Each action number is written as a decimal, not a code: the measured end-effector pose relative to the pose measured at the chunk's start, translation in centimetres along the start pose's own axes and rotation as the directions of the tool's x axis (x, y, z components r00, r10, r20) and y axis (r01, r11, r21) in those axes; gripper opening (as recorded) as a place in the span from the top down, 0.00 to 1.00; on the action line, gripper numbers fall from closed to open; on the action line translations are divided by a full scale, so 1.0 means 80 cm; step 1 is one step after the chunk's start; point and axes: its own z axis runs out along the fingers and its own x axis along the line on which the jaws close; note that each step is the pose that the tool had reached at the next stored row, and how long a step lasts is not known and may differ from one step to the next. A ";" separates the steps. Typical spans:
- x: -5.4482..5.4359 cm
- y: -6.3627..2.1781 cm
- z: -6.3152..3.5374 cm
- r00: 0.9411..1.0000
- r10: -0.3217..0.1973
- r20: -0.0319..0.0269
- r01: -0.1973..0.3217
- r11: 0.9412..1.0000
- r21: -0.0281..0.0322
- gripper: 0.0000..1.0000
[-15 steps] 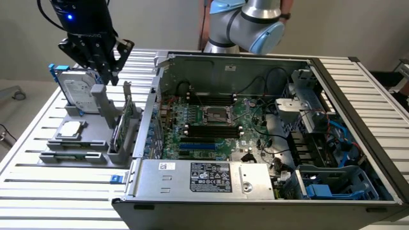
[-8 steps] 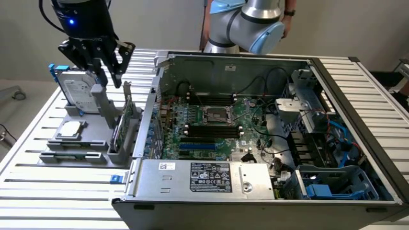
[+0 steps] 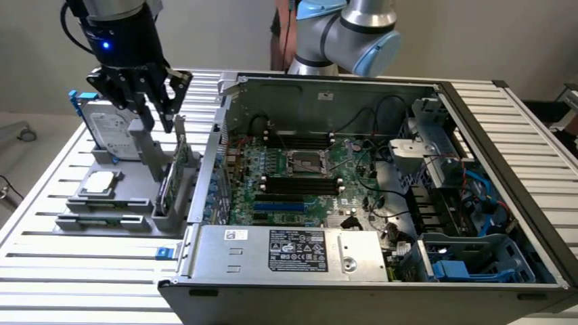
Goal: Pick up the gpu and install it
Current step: 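Pick up the gpu and move the gpu toward the slot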
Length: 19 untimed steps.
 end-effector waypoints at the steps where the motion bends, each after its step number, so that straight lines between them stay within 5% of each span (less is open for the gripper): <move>1: 0.000 -0.001 0.002 1.000 -0.001 0.000 0.001 1.000 0.000 0.63; 19: -0.001 -0.022 0.042 0.999 -0.032 -0.004 0.032 0.999 0.000 0.63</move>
